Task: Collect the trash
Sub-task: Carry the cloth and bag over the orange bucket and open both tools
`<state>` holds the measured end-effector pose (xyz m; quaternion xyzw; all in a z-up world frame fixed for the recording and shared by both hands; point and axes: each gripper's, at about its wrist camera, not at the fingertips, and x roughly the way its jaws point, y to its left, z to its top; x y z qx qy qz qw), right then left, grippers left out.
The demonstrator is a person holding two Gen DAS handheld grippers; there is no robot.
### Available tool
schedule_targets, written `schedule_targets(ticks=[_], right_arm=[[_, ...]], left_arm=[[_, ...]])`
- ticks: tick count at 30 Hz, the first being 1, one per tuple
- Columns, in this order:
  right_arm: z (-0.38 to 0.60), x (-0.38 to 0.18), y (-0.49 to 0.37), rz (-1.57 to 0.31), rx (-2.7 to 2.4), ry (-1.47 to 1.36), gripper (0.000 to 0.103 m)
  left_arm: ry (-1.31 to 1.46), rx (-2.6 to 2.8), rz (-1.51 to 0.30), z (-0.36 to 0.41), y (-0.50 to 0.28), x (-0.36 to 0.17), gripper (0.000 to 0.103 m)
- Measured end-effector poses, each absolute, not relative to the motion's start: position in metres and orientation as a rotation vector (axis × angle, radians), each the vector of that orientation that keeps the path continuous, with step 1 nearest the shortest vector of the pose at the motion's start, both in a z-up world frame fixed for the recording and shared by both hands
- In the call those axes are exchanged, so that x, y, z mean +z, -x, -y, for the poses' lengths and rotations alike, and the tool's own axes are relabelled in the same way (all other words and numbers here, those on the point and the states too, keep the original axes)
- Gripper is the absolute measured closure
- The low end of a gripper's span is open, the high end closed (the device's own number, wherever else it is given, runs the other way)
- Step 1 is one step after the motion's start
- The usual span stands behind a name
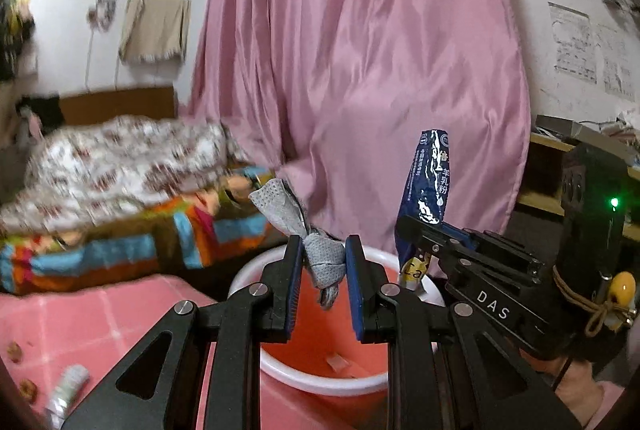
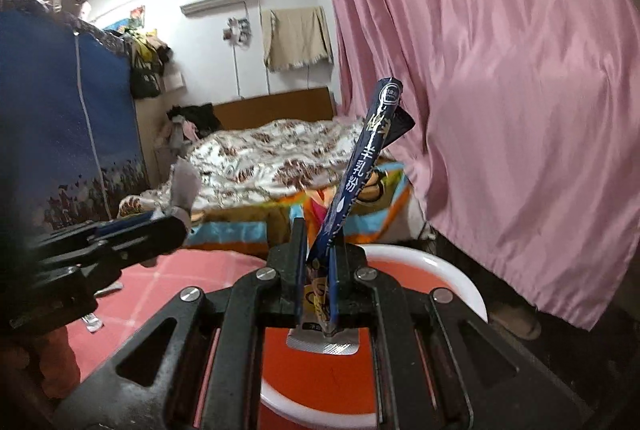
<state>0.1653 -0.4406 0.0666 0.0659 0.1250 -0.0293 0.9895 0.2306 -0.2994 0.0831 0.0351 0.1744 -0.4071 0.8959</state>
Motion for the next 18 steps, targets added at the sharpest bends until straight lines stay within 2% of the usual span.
schedule_targets(ticks=[12,16,18], right_arm=[[0.459,0.05,-0.184,-0.363,-0.059,-0.165,0.084],[0.462,0.044,-0.187,-0.397,-0.063,-0.188,0.074],[0.464,0.043,-0.187,-0.403,-0.062,-0.2,0.067]], left_arm=[[-0.002,-0.848,-0.624,0.312,-0.264,0.062,0.083],[0.017,-0.845,-0.669,0.312,-0.271,0.055,0.07],[0.024,-0.843,-0.679,0.312,-0.273,0.054,0.069]])
